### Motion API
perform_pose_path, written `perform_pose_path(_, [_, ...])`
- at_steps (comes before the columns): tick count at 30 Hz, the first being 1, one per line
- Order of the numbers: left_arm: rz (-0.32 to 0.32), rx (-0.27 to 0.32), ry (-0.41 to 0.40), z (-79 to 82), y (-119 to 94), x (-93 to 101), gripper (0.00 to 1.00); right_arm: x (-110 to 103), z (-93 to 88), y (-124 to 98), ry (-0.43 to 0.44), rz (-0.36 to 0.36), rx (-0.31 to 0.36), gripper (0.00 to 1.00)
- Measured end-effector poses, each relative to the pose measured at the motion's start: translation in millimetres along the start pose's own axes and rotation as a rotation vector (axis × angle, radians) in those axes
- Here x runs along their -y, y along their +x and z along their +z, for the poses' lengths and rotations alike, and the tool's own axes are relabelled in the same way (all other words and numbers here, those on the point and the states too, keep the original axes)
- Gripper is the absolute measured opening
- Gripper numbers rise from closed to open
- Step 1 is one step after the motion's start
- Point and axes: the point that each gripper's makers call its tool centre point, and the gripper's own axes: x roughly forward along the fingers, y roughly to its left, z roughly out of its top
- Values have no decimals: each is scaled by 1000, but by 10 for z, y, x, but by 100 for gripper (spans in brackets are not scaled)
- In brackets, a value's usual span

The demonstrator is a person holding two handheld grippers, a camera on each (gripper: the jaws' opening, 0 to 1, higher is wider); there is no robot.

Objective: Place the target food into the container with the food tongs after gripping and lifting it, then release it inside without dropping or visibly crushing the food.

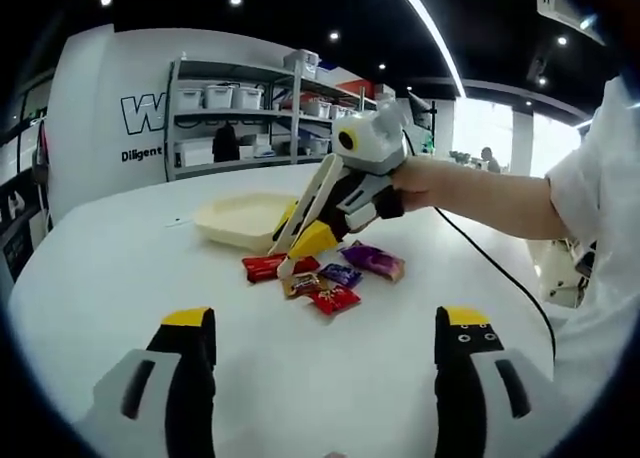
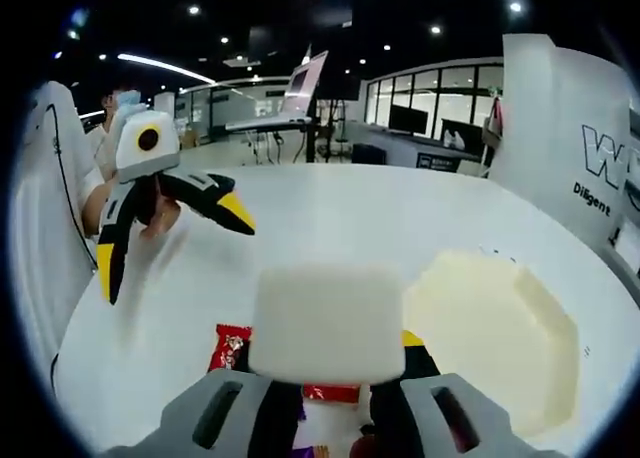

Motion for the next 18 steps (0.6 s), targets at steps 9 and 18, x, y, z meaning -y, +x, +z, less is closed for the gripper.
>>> perform_pose_path(9, [0,-3,-2,-6,0,-10,87,-9,-6,-3,2,12,-16,17])
perform_pose_path(18, [1,-7,-6,-23,8,-20,86,-31,-7,-2,-5,29,-32,16])
